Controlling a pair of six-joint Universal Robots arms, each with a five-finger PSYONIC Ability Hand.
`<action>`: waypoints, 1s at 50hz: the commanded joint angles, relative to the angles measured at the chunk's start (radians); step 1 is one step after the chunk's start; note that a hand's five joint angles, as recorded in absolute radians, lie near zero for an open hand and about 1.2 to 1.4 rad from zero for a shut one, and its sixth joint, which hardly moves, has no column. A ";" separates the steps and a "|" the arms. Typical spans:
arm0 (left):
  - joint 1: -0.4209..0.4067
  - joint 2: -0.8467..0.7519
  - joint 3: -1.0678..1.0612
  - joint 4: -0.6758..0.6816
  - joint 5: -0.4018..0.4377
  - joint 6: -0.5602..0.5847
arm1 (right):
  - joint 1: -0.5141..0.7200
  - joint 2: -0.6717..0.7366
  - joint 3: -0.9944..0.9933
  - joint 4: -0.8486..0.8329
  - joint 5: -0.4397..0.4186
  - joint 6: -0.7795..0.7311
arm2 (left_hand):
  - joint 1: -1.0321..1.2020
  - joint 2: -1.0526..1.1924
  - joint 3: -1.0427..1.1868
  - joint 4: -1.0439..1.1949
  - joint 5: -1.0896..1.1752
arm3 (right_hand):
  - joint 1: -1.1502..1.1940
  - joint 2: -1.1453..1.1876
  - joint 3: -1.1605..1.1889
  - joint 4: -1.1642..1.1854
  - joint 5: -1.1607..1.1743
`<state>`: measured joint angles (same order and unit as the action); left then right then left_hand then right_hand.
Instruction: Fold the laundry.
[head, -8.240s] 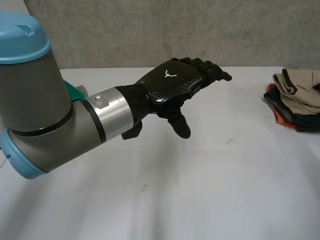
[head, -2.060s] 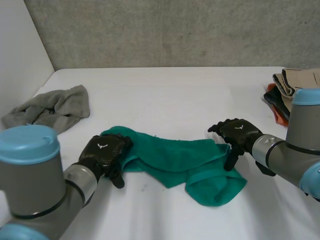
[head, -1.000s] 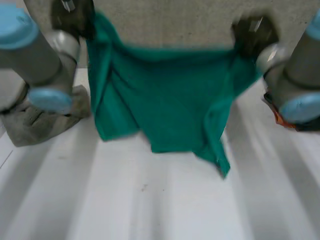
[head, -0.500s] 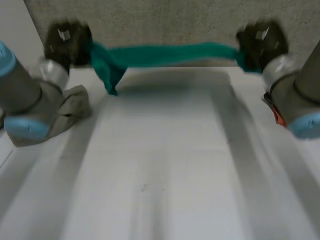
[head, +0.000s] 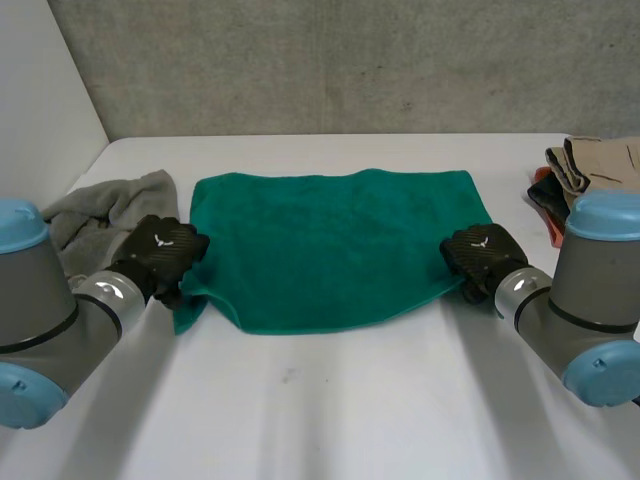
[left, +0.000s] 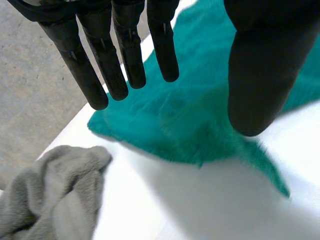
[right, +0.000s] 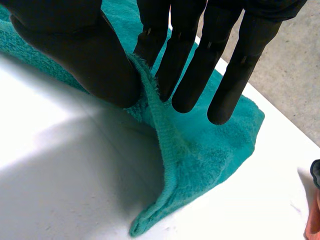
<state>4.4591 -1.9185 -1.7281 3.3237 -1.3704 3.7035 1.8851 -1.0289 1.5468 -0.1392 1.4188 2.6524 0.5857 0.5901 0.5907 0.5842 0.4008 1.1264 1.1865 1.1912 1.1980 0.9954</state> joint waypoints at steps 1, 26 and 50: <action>-0.024 0.007 0.002 -0.059 -0.010 -0.247 | 0.002 -0.002 0.021 -0.011 0.000 0.000 | 0.051 0.046 0.046 0.052 0.061 | 0.270 0.210 0.205 0.198 0.226; -0.008 -0.057 -0.022 0.008 -0.164 -0.289 | -0.001 -0.003 0.029 -0.013 0.008 0.000 | -0.008 -0.012 -0.013 -0.007 0.002 | 0.270 0.210 0.205 0.198 0.226; 0.126 -0.132 -0.047 0.037 -0.039 -0.261 | 0.002 -0.003 0.029 -0.013 0.009 0.000 | 0.041 0.037 0.037 0.043 0.052 | 0.270 0.210 0.205 0.198 0.226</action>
<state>4.5882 -1.9699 -1.8310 3.3499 -1.4100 3.4267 1.8938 -1.0324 1.5744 -0.1519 1.4268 2.6522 0.5141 0.5158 0.5207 0.5032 0.3253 1.1264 1.1864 1.1912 1.1994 0.9953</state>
